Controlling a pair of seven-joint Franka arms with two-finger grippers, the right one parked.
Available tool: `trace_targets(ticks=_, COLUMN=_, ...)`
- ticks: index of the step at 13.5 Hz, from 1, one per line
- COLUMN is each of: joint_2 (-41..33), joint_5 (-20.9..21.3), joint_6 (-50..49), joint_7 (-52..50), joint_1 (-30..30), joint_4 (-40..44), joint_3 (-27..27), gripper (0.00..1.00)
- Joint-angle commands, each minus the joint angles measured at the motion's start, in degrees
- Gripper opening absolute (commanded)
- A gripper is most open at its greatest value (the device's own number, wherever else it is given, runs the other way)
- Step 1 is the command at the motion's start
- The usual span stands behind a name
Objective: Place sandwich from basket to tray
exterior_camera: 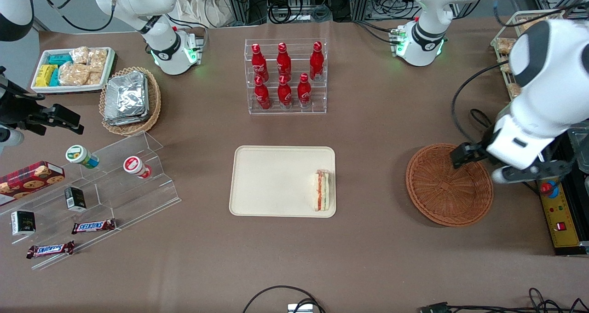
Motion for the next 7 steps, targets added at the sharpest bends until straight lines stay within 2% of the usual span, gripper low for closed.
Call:
trace_targets(ticks=1, joint_2=-7.65, joint_5=-2.53, joint_6=-5.05, joint_7=0.45, joint_1=0.50, joint_4=-5.39, joint_3=-0.82, gripper=1.00)
trace_targets(ticks=7, joint_2=-8.01, joint_5=-2.37, joint_6=-4.72, joint_7=0.98, joint_1=0.59, joint_4=-5.65, joint_3=-0.82, gripper=1.00)
